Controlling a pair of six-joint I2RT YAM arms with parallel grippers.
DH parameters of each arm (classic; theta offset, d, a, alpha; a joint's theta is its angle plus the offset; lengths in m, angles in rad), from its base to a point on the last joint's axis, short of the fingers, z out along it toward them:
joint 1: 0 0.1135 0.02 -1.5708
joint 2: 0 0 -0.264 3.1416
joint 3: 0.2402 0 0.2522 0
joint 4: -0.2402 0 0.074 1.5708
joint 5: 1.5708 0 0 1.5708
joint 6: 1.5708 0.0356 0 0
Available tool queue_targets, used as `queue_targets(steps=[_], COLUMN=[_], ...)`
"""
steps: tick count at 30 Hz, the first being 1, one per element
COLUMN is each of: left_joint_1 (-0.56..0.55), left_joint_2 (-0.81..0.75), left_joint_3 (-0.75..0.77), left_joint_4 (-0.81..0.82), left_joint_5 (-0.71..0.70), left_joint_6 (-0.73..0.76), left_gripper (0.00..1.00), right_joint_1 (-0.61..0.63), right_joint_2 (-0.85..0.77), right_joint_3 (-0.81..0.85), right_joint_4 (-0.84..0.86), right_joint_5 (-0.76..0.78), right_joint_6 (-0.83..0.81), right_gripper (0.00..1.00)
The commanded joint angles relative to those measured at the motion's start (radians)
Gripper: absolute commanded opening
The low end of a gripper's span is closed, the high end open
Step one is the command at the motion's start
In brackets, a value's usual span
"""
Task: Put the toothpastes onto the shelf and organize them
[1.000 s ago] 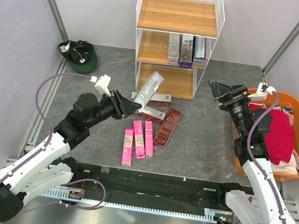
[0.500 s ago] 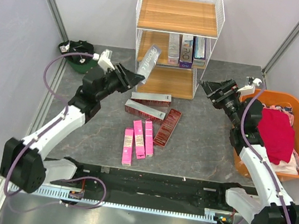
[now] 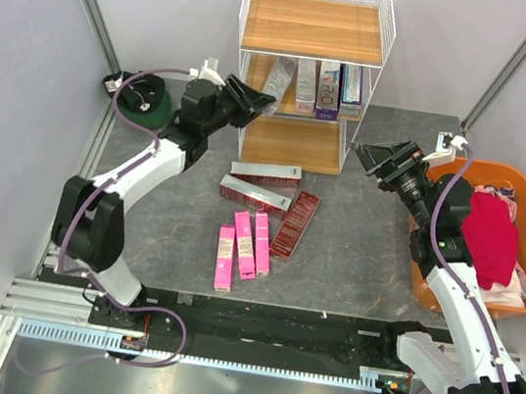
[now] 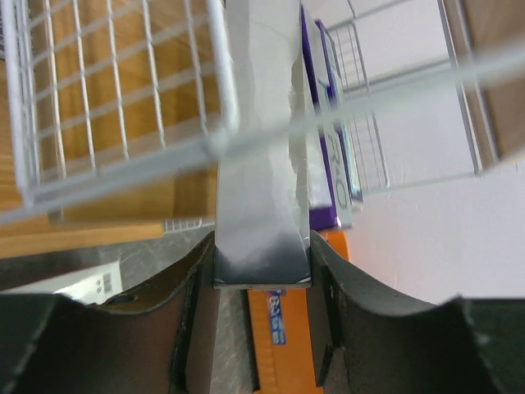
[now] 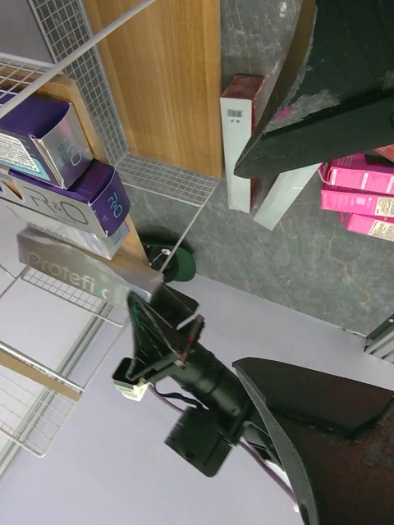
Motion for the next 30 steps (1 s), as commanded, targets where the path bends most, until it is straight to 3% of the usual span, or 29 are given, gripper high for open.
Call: queue_targets(steps=[1,9,17,20,23,24,26,30], left_joint_1=[-0.010,-0.078,-0.091,-0.091,-0.093,-0.093,-0.095,-0.098], left_joint_2=[0.065,0.130,0.208,0.211,0.199,0.193,0.174,0.133], left_joint_3=[0.087,0.158,0.213,0.205,0.190,0.185,0.175,0.138], left_joint_4=[0.109,0.102,0.091,0.094,0.091,0.088,0.076,0.073], left_joint_5=[-0.066,-0.212,-0.195,-0.169,-0.149,-0.139,-0.134,-0.122], left_joint_6=[-0.117,-0.173,-0.198,-0.200,-0.187,-0.181,-0.158,-0.118], left_gripper=[0.02,0.02,0.13,0.29,0.55,0.75,0.96,0.99], right_joint_1=[0.004,0.004,0.003,0.004,0.004,0.004,0.004,0.004], right_joint_2=[-0.026,-0.034,-0.042,-0.046,-0.048,-0.049,-0.049,-0.052], right_joint_3=[0.040,0.026,0.023,0.022,0.017,0.016,0.016,0.012], right_joint_4=[-0.020,-0.026,-0.035,-0.040,-0.042,-0.042,-0.042,-0.042], right_joint_5=[-0.021,-0.022,-0.027,-0.029,-0.027,-0.027,-0.029,-0.027], right_joint_6=[-0.039,-0.039,-0.042,-0.043,-0.045,-0.045,-0.045,-0.045], right_gripper=[0.98,0.98,0.98,0.98,0.98,0.98,0.98,0.98])
